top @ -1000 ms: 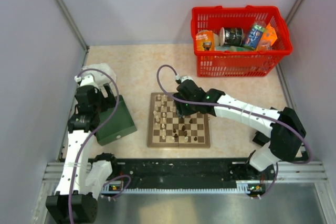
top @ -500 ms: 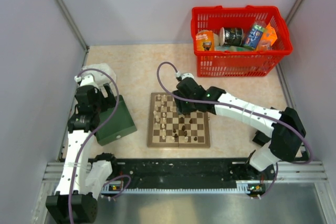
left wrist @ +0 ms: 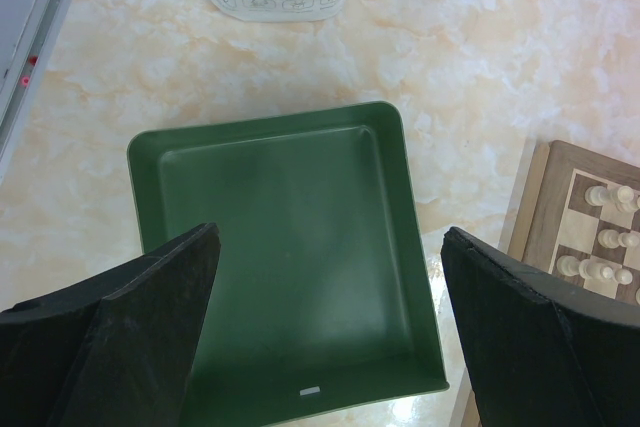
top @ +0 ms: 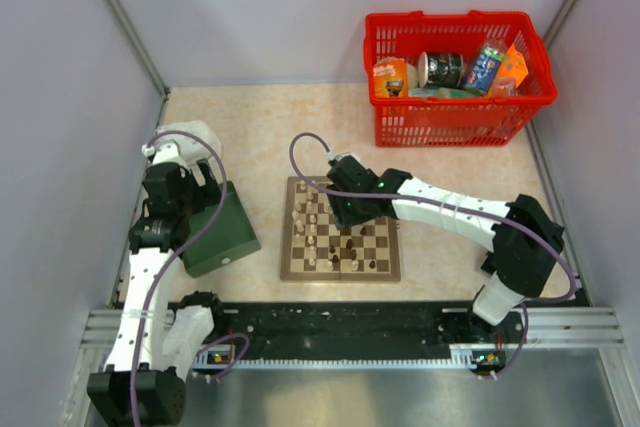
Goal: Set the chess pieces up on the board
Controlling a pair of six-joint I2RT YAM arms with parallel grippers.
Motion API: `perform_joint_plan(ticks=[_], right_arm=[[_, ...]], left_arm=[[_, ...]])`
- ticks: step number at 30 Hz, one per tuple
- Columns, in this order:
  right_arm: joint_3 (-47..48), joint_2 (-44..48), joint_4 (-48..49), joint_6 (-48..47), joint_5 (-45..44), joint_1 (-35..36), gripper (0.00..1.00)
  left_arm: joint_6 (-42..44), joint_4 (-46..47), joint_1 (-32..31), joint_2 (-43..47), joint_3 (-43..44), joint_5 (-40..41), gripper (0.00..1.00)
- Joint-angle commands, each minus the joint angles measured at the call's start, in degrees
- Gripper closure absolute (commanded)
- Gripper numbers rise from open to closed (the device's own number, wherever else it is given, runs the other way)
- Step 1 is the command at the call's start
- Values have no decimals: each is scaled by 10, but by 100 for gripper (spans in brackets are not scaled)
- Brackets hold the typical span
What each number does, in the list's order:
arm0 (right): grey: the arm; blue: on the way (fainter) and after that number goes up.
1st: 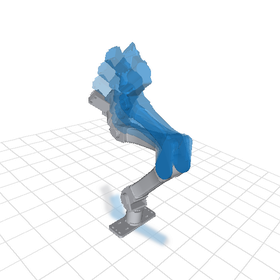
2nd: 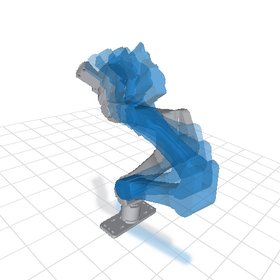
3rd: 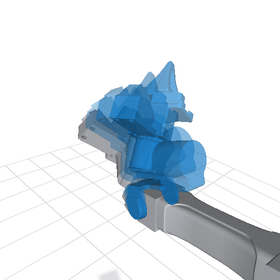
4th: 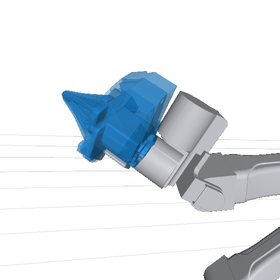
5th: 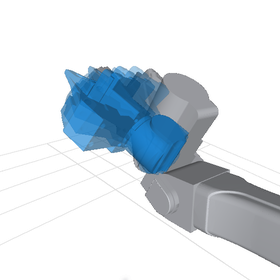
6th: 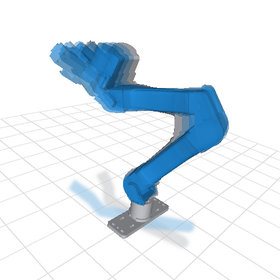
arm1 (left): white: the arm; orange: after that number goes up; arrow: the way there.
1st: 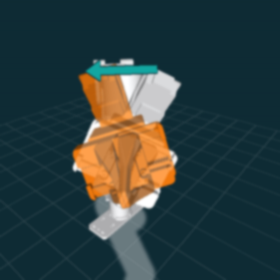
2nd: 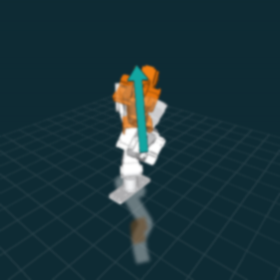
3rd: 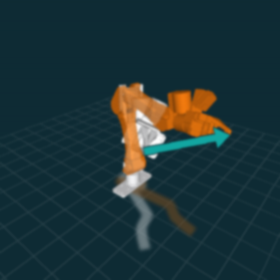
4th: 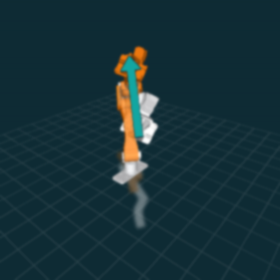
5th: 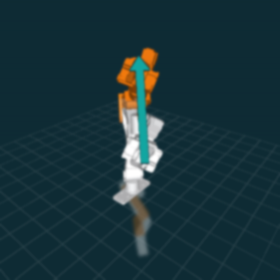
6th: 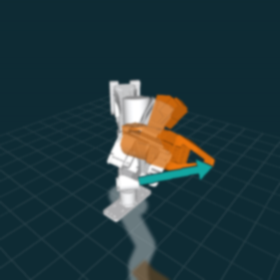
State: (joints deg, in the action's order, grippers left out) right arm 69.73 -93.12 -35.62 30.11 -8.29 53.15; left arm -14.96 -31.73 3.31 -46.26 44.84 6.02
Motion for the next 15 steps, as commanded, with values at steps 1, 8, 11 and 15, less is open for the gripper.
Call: perform_joint_plan(ticks=[1,8,11,15], right_arm=[[7,-7,5,6,3,9,52],[13,20,11,7,-35,9,52],[16,31,11,5,-51,9,51],[15,37,10,5,-50,9,50]], left_arm=[[4,9,0,8,-1,1,2],[4,9,0,7,-1,2,2],[3,9,0,7,-1,2,2],[3,8,0,7,-1,1,2]])
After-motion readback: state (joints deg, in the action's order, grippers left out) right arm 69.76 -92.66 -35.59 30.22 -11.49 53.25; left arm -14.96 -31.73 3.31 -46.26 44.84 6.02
